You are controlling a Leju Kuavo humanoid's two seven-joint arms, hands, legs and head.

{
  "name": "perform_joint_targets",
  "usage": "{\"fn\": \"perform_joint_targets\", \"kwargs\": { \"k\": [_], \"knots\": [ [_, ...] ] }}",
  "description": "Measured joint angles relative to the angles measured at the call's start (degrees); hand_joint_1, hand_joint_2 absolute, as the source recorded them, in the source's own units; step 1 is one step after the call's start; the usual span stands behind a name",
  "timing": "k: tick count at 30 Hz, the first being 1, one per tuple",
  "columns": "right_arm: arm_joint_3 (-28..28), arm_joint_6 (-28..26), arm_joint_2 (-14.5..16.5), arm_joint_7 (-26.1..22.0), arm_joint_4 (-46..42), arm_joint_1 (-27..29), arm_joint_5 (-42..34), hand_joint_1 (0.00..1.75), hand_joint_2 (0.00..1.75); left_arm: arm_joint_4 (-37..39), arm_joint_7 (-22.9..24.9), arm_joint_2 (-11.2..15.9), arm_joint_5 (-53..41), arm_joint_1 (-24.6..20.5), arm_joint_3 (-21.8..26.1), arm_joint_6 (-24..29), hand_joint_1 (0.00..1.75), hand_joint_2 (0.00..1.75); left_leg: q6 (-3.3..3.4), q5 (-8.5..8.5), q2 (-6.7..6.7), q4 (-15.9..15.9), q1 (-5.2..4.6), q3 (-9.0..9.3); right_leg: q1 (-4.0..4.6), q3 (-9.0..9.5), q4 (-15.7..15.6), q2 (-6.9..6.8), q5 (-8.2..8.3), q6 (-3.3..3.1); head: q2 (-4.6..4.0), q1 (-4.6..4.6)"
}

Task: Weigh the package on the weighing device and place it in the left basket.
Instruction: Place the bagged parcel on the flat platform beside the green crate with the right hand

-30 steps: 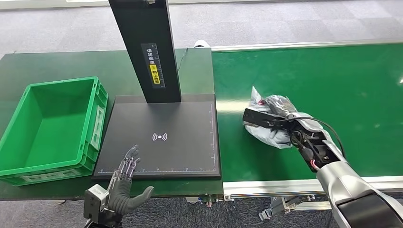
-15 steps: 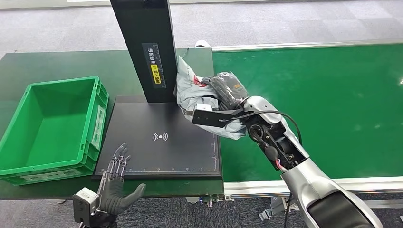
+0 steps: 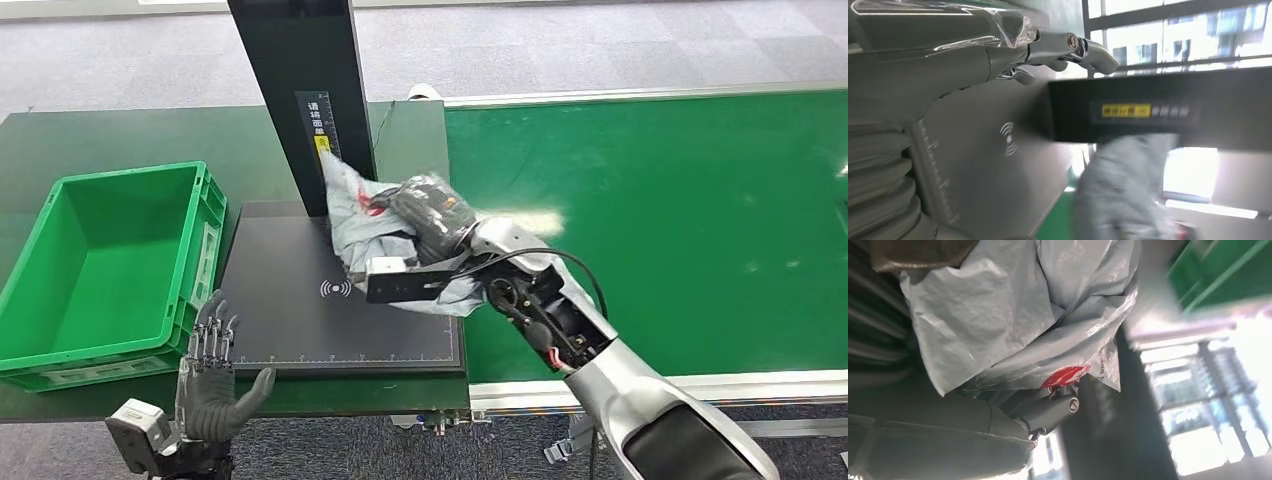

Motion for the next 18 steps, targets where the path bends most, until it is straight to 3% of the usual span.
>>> {"fn": "perform_joint_targets", "kwargs": {
  "k": [7, 12, 15, 18],
  "knots": [
    [9.0, 1.5, 7.6, 1.1, 14.8, 0.1, 0.6, 1.75, 1.75, -0.4, 0.5, -0.3, 2.7, -0.7, 0.6, 1.0, 0.0, 1.75, -0.01, 0.01, -0.1, 0.0, 0.0, 0.0, 0.0, 0.01, 0.0, -0.04, -0.01, 0.0, 0.0, 0.01],
    [12.0, 2.2, 8.9, 0.8, 21.7, 1.4, -0.4, 1.75, 1.75, 1.3, 0.6, -0.2, 3.9, -3.2, 0.0, 0.7, 0.0, 1.75, 0.0, 0.01, -0.13, 0.0, -0.02, 0.04, -0.03, 0.06, 0.0, -0.07, 0.0, 0.0, 0.0, 0.01],
    [12.9, 4.0, 9.0, 3.1, 23.8, 1.9, -1.1, 1.71, 1.75, 3.4, 0.6, 0.1, 4.8, -5.4, -0.9, 0.8, 0.0, 1.75, 0.0, 0.0, -0.08, 0.0, -0.02, 0.16, -0.03, 0.14, 0.0, -0.05, 0.0, 0.0, 0.0, 0.01],
    [13.2, 4.5, 9.2, 6.8, 24.9, 2.0, -1.6, 0.4, 1.75, 5.5, 0.7, 0.4, 5.6, -7.2, -2.0, 1.3, 0.0, 1.75, -0.01, -0.02, 0.0, 0.0, -0.01, 0.39, -0.02, 0.31, 0.0, -0.02, -0.01, -0.01, 0.0, -0.01]
  ]
}}
